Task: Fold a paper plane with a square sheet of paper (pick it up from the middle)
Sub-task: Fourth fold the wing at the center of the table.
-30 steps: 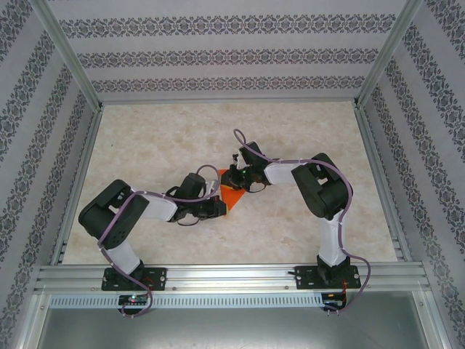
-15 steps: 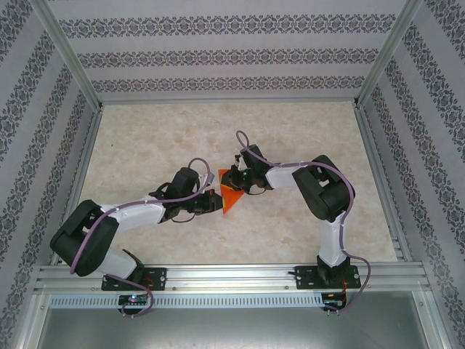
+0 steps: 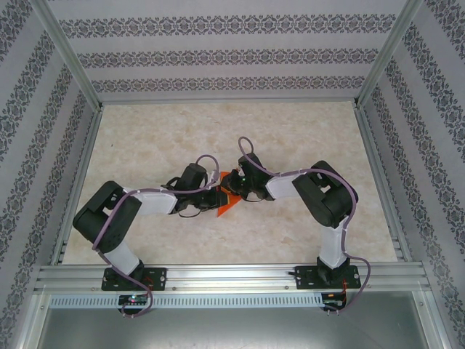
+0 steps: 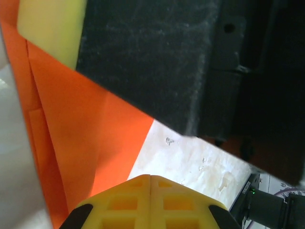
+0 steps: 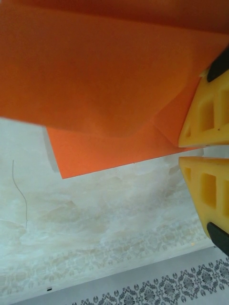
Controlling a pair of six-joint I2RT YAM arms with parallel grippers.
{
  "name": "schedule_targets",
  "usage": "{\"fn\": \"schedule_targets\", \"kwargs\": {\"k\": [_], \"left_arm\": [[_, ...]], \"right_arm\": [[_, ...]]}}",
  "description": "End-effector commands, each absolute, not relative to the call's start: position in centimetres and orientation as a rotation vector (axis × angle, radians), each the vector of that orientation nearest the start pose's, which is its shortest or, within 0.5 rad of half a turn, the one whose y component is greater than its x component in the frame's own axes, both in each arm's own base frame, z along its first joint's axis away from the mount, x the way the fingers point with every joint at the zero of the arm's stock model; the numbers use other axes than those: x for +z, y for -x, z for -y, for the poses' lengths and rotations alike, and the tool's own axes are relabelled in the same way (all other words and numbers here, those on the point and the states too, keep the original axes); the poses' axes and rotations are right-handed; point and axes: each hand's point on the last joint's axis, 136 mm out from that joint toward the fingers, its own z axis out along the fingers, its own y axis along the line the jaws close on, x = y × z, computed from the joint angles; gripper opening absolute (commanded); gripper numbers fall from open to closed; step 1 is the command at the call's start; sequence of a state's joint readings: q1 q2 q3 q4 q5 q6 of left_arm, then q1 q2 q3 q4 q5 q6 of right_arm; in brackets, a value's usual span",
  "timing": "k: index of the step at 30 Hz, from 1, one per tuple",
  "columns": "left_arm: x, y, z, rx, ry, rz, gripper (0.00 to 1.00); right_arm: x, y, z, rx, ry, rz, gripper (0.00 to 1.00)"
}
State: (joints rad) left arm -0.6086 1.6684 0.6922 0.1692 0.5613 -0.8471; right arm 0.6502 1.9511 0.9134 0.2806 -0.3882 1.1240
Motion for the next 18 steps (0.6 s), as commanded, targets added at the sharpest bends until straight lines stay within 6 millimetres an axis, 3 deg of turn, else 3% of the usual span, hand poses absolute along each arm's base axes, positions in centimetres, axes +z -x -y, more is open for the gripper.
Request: {"fn": "schedule_targets", "kwargs": {"k": [1,5,12,18], "left_arm": [[5.6,-28.4,30.1,-1.260,-0.012,-2.593,0.05],[3.6,-28.2,29.3,-1.178,0.014,-2.651,0.04],[-0.4,-25.8,27.2,-1.079,0.092,-2.786,0.02],[-2.5,-24.1,25.9,-1.043,0.165,-2.854,0.00]], "right_arm": [[-1.3,-30.9,-31.8,1.092,-0.486,-2.740,0.14],[-1.1,-31.1,-31.7,1.090,-0.482,-2.734,0.15],[-0.3,-31.9,-31.7,1.107,-0.447,-2.723,0.15],[3.0,-33.3,-31.9,1.164,-0.348,-2.660,0.19]]}}
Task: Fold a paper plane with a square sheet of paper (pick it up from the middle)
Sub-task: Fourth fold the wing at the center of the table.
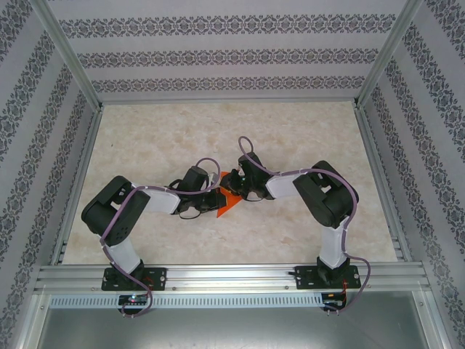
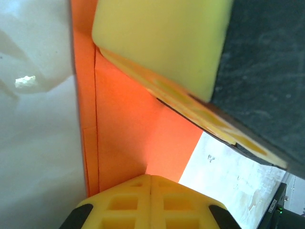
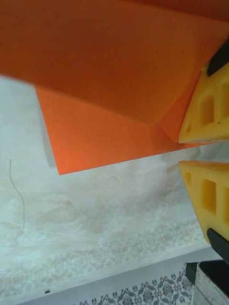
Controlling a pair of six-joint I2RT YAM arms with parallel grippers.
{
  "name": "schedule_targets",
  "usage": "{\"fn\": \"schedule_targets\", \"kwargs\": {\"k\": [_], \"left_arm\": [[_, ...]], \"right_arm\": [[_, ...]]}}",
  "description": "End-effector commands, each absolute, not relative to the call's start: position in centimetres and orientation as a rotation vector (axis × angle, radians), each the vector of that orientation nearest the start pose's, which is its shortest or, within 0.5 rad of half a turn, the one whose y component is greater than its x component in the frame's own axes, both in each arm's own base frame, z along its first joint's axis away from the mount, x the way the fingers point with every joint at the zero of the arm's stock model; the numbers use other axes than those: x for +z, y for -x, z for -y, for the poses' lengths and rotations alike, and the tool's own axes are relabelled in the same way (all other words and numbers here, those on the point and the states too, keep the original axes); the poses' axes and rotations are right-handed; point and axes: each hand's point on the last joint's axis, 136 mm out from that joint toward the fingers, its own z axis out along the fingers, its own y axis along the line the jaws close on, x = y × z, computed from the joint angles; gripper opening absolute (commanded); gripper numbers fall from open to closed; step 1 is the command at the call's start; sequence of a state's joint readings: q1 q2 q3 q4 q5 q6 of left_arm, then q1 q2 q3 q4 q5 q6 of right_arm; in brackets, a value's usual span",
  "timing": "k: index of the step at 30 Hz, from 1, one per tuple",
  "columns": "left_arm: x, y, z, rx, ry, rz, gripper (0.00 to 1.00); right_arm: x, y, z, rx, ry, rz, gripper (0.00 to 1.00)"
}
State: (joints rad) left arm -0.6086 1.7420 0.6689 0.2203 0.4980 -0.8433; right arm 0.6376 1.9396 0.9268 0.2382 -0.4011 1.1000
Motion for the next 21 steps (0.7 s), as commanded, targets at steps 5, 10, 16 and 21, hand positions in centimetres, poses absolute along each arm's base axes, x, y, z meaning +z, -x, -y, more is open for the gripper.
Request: {"fn": "schedule_targets", "kwargs": {"k": [5,10,16,21], "left_arm": [[-2.4,-24.1,25.4,-0.967,0.131,-2.879,0.00],[-2.4,-24.2,25.4,-0.959,0.113,-2.882,0.00],[-2.2,-24.4,25.7,-0.966,0.096,-2.881,0.00],[-2.2,-24.3,25.7,-0.965,0.088,-2.887,0.00]], "right_arm": [[8.0,-35.1,-30.2,1.191,-0.245,-2.546,0.24],[8.8,-34.6,-28.9,1.135,-0.141,-2.580,0.17],[6.2,-32.8,-31.8,1.169,-0.053,-2.669,0.05],[4.2,-32.7,-32.9,1.170,-0.056,-2.704,0.02]]}}
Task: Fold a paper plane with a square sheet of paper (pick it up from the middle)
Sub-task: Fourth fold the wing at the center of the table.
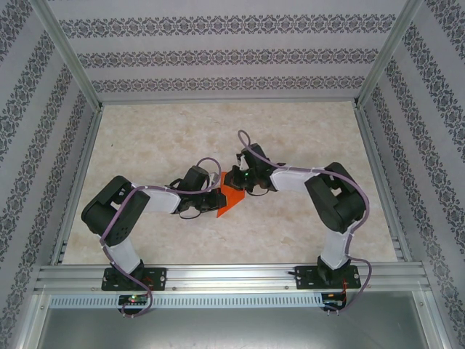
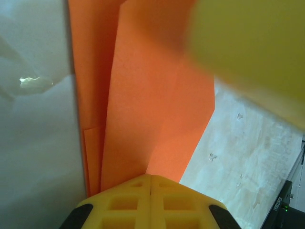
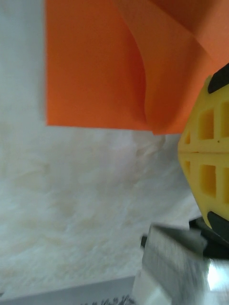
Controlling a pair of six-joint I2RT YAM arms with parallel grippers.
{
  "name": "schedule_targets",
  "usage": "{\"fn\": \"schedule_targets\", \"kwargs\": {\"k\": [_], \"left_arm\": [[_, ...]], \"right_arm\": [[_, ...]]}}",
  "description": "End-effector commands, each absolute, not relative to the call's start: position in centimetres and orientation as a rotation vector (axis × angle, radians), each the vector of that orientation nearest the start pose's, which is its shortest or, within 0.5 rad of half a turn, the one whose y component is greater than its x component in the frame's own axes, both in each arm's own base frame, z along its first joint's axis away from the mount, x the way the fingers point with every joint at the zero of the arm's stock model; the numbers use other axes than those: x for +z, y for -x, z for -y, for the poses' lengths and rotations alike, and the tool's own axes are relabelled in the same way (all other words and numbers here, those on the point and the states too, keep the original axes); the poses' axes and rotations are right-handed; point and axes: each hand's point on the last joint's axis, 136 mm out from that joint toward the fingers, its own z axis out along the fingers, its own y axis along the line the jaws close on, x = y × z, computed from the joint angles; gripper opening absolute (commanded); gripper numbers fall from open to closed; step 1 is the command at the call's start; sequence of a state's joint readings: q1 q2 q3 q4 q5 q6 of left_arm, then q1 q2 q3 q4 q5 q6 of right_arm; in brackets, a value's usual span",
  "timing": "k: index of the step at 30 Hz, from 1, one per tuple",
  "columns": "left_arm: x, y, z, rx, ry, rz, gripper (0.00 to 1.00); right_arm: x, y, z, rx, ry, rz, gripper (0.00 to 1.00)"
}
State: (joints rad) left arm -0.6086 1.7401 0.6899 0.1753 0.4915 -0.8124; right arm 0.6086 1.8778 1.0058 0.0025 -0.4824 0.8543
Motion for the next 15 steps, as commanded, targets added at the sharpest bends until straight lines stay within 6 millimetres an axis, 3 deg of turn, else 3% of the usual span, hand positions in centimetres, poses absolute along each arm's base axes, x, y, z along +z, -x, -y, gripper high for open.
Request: {"fn": "schedule_targets", "kwargs": {"k": [1,7,15], "left_arm": [[-2.2,-24.3,25.7,-0.963,0.087,-2.887,0.00],[-2.7,-23.7,25.2,-0.942,0.076,-2.916,0.00],[-4.2,-21.8,23.8,-0.885,0.068,-2.980,0.00]], "right_arm": [[3.8,-32.8,-33.0,1.168,-0.058,-2.709,0.02],[1.3,-34.2,-31.2,1.065,-0.126,-2.733,0.03],[0.3,-37.3,-28.3,0.958,-0.222,-2.724,0.06]]}}
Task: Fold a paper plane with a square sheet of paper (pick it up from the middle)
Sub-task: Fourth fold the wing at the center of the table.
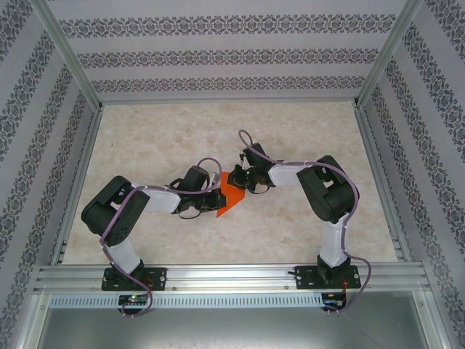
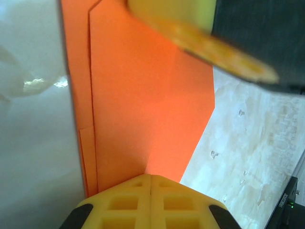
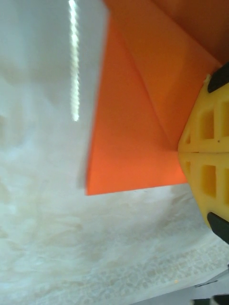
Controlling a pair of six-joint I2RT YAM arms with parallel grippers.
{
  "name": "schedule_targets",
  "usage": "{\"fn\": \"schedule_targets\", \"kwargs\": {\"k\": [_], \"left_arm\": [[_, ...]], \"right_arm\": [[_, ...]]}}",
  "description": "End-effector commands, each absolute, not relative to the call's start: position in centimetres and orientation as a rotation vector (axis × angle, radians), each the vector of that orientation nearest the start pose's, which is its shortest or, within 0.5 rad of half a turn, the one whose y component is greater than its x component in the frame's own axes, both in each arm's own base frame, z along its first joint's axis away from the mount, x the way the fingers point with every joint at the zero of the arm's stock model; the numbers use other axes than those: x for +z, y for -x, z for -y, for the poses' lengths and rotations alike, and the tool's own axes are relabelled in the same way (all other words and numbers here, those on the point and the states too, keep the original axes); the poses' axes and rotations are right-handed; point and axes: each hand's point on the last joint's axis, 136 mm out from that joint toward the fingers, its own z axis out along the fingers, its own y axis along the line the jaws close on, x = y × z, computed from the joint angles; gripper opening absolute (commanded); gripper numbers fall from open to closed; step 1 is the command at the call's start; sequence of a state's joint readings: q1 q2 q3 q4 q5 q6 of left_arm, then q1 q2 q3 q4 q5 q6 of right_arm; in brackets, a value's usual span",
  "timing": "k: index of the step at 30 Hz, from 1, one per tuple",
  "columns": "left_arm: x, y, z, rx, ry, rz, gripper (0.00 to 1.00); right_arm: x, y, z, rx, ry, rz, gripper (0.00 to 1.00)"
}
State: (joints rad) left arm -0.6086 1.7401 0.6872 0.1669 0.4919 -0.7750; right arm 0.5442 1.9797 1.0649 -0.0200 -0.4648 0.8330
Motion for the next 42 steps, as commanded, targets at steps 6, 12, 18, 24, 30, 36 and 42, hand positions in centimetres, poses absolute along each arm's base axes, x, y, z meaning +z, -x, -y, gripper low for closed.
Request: {"fn": "schedule_targets", "kwargs": {"k": [6,12,18,24,30,36,42], "left_arm": [[-4.8,-21.1,23.3,-0.874,0.074,-2.998,0.00],[-4.8,-21.2,23.4,-0.871,0.069,-2.994,0.00],[-4.5,-21.4,23.6,-0.880,0.062,-2.988,0.00],[-4.3,-21.7,23.8,-0.887,0.056,-2.980,0.00],[-4.2,-22.0,24.2,-0.898,0.038,-2.975,0.00],[-3.9,-22.4,24.5,-0.914,0.028,-2.968,0.00],[-3.7,-22.4,24.6,-0.920,0.021,-2.965,0.00]], "right_arm": [[-0.1,-40.2,-26.5,0.947,-0.268,-2.708,0.08],[0.0,-42.5,-24.4,0.955,-0.325,-2.678,0.10],[3.7,-43.3,-24.6,1.072,-0.253,-2.592,0.12],[7.9,-41.1,-24.5,1.070,-0.205,-2.531,0.14],[7.1,-36.7,-28.4,1.157,-0.142,-2.571,0.12],[3.7,-34.1,-31.0,1.177,-0.144,-2.641,0.10],[0.2,-33.2,-29.9,1.042,-0.189,-2.762,0.07]]}}
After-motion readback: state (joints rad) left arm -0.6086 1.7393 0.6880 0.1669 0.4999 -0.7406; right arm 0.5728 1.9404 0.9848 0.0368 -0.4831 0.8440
